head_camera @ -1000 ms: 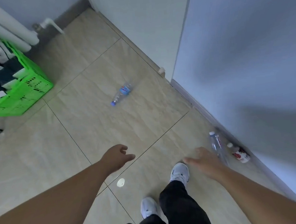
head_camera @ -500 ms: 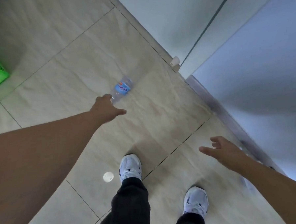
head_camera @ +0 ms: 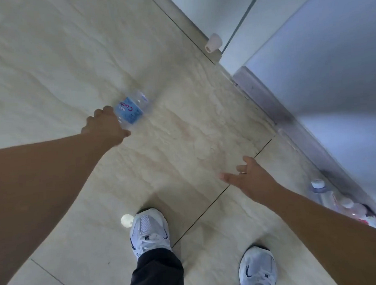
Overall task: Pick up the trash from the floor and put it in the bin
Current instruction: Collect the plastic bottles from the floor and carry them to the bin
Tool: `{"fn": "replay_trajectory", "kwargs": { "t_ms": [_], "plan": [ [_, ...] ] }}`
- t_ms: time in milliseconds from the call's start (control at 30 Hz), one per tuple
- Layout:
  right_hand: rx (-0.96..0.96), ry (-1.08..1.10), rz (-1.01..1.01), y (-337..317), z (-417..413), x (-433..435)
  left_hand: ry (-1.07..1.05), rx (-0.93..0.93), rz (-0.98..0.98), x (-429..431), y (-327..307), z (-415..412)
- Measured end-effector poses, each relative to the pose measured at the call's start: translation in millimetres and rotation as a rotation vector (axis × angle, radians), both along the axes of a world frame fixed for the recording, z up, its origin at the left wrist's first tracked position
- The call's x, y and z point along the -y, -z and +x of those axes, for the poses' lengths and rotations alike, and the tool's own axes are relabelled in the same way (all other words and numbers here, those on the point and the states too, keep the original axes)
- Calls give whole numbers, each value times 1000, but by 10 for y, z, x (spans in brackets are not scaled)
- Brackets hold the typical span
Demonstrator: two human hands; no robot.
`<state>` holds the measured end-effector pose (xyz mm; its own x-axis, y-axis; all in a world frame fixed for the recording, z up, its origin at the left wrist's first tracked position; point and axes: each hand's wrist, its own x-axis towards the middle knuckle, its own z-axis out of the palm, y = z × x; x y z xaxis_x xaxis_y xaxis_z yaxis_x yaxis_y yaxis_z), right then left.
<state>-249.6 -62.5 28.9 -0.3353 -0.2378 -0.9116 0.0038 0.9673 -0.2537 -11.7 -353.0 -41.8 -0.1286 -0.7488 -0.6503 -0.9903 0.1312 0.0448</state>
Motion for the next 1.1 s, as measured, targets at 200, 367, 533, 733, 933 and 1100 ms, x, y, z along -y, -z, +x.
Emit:
{"fn": "replay_trajectory", "kwargs": {
  "t_ms": [200,367,533,733,933,1100],
  "plan": [
    [7,-53,-4,-163,-64,-109,-155,-79,93,-740,-225,-45],
    [-14,-130,-10,-632,-196,-312,-301,-192,235,-1315,-769,-173],
    [-2,-190,-45,-1172,-353,-613,-321,-207,297,-2009,-1409,-457],
    [-9,-166,-57,-1663,-578,-1241,-314,-264,367,-2889,-1974,-859],
    [-63,-216,-58,-1990,-882,-2261,-357,-333,467,-3866,-2245,-1193],
    [-101,-120,-55,-2034,-1166,-3124,-324,-330,540,-4525,-2244,-1452]
  ]
}}
